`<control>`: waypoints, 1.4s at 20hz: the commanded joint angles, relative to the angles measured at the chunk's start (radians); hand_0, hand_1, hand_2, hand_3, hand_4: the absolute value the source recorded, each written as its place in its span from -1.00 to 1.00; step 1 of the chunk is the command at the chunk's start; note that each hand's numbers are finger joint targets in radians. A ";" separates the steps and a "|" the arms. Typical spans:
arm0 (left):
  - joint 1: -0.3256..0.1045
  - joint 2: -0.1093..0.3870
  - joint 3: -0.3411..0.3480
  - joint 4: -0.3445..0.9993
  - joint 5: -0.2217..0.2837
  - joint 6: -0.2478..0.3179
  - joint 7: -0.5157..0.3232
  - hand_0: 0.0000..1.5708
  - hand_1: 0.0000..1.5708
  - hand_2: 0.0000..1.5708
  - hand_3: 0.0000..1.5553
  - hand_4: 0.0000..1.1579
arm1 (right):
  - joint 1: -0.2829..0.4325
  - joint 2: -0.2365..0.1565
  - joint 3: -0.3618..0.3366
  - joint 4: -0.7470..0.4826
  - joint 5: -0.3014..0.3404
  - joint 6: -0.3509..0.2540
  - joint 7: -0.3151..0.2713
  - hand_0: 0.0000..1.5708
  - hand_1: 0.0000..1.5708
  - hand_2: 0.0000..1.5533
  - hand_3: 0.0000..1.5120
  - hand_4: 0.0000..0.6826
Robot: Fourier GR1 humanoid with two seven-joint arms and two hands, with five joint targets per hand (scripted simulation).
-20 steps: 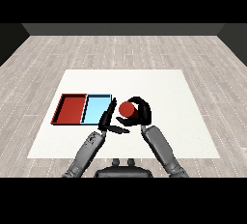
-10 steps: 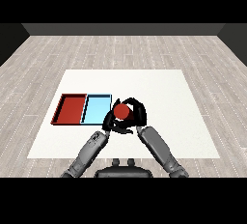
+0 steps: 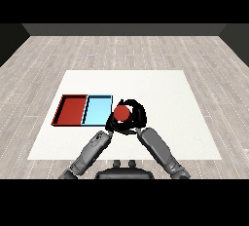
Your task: Pick the red can and put it in the red box
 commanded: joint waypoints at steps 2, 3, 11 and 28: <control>0.046 0.004 0.027 -0.062 -0.015 -0.064 0.032 -1.00 -1.00 -1.00 -1.00 -1.00 | -0.054 0.000 0.039 0.033 -0.027 -0.037 0.012 0.94 0.94 0.87 0.85 0.90; -0.034 -0.003 0.026 0.004 0.024 -0.046 0.022 -1.00 -1.00 -1.00 -1.00 -1.00 | -0.070 0.000 0.033 0.000 -0.008 -0.058 0.057 0.94 0.94 0.87 0.86 0.90; -0.027 -0.003 -0.033 -0.035 0.070 0.271 0.043 1.00 1.00 1.00 0.96 0.95 | -0.062 0.000 0.066 0.011 -0.004 -0.081 0.051 0.95 0.95 0.88 0.84 0.91; -0.034 -0.003 -0.008 0.022 0.120 0.271 -0.168 1.00 1.00 1.00 0.95 0.98 | -0.070 -0.016 0.041 0.037 0.017 -0.059 0.100 0.18 0.18 0.20 -0.30 -1.00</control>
